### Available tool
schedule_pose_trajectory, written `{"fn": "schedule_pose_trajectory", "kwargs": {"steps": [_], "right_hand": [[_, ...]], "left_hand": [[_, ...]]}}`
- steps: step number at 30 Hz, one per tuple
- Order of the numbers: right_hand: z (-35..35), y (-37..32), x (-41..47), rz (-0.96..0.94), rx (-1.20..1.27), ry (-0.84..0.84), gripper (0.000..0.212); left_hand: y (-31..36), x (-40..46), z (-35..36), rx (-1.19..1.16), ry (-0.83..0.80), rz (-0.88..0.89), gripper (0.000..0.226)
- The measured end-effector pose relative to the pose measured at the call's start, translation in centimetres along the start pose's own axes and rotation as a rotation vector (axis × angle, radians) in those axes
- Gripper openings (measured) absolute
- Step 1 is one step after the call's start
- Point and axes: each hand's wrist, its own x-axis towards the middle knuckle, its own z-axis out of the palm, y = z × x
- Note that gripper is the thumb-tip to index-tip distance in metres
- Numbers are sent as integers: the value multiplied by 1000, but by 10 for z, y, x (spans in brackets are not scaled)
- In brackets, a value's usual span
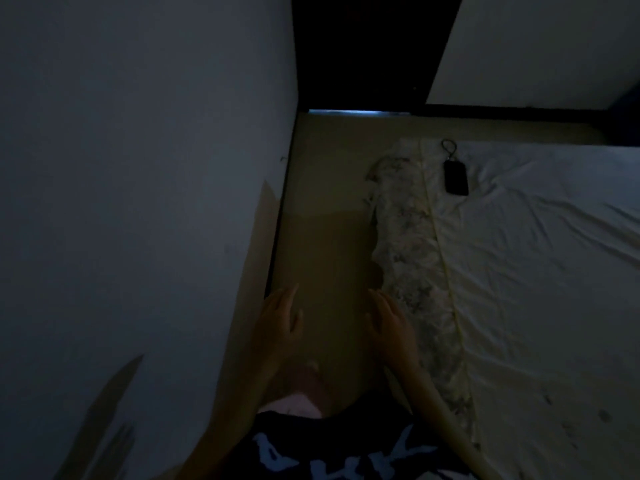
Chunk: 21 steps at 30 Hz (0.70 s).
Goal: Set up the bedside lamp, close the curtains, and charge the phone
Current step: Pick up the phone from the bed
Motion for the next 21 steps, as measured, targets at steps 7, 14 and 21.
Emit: {"fn": "schedule_pose_trajectory", "kwargs": {"steps": [7,14,21], "right_hand": [[-3,-21,122,23,-7,69,47],[-5,2,245,84,48,42,47],[-47,22,429,4,32,24,44]], "left_hand": [[11,142,-16,18,-59,85,51],[13,261,-4,36,-114,22,59],[47,423,9,13,-43,-37,55]]}}
